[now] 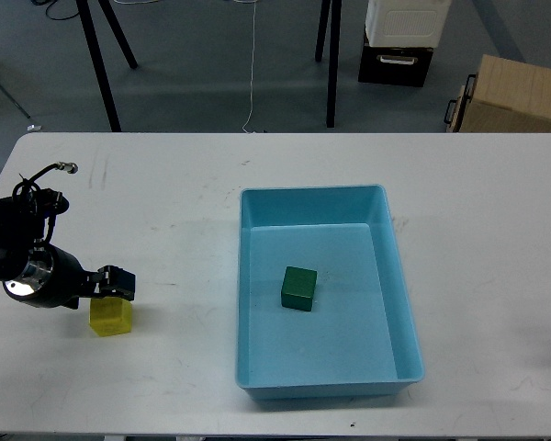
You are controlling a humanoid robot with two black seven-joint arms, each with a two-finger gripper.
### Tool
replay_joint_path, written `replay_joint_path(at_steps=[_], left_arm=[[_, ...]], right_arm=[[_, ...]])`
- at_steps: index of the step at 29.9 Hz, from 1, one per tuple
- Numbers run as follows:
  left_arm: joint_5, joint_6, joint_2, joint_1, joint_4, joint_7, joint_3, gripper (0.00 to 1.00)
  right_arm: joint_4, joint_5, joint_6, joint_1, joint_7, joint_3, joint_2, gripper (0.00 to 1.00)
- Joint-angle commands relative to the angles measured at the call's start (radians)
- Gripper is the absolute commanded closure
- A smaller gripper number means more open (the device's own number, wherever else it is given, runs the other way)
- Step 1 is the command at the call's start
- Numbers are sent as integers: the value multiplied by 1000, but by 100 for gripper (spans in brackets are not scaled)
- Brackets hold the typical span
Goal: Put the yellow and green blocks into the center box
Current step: 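Close the left gripper around the yellow cube, then lift the yellow cube and carry it over the green cube in the tray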
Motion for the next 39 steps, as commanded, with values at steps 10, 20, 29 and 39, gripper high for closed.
replay_joint_path(at_steps=[10, 20, 29, 39], left_arm=[[8, 0, -34, 31, 14, -1, 3, 0], [72, 0, -32, 71, 19, -7, -3, 24], [186, 2, -26, 71, 17, -4, -11, 94], [128, -4, -55, -183, 9, -6, -193, 100]], right_arm=[[0, 0, 0, -5, 0, 0, -6, 7], [0, 0, 0, -8, 0, 5, -6, 7], [2, 0, 0, -9, 0, 9, -6, 7], [8, 0, 0, -9, 0, 8, -11, 7]])
